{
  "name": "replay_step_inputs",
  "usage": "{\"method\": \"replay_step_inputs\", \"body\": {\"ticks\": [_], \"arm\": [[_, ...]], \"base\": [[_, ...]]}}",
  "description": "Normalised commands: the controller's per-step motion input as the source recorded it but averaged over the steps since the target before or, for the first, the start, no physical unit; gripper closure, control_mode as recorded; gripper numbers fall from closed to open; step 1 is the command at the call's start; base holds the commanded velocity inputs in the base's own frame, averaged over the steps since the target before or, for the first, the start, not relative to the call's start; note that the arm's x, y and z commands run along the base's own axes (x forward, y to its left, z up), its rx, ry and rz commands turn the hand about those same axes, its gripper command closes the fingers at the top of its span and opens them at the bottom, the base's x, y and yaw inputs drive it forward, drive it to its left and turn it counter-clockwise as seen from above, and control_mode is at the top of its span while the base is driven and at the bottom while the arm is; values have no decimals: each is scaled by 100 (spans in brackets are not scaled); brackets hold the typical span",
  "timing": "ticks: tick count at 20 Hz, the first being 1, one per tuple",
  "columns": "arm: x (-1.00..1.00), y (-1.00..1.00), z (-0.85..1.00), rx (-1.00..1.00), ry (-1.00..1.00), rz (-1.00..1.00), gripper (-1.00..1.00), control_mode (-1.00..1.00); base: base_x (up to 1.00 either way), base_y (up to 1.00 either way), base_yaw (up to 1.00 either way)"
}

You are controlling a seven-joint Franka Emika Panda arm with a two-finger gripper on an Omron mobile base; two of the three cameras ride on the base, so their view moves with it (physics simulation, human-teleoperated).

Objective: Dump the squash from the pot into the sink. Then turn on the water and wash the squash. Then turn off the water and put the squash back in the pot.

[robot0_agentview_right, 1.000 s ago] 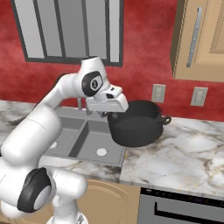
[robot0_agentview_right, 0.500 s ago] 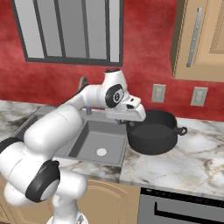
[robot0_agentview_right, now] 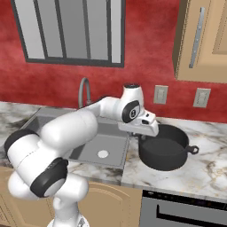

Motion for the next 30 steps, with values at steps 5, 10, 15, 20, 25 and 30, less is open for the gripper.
{"method": "replay_step_inputs", "body": {"ticks": [5, 10, 15, 20, 25, 30], "arm": [[3, -14, -47, 8, 0, 0, 100, -100], [13, 0, -48, 0, -3, 0, 100, -100], [18, 0, -45, 0, -8, 0, 100, -100], [25, 0, -41, 0, -7, 0, 100, -100], [39, -6, -28, 0, -3, 0, 100, -100], [43, -11, -18, 0, -1, 0, 100, -100]], "base": [[0, 0, 0], [0, 0, 0], [0, 0, 0], [0, 0, 0], [0, 0, 0], [0, 0, 0]]}}
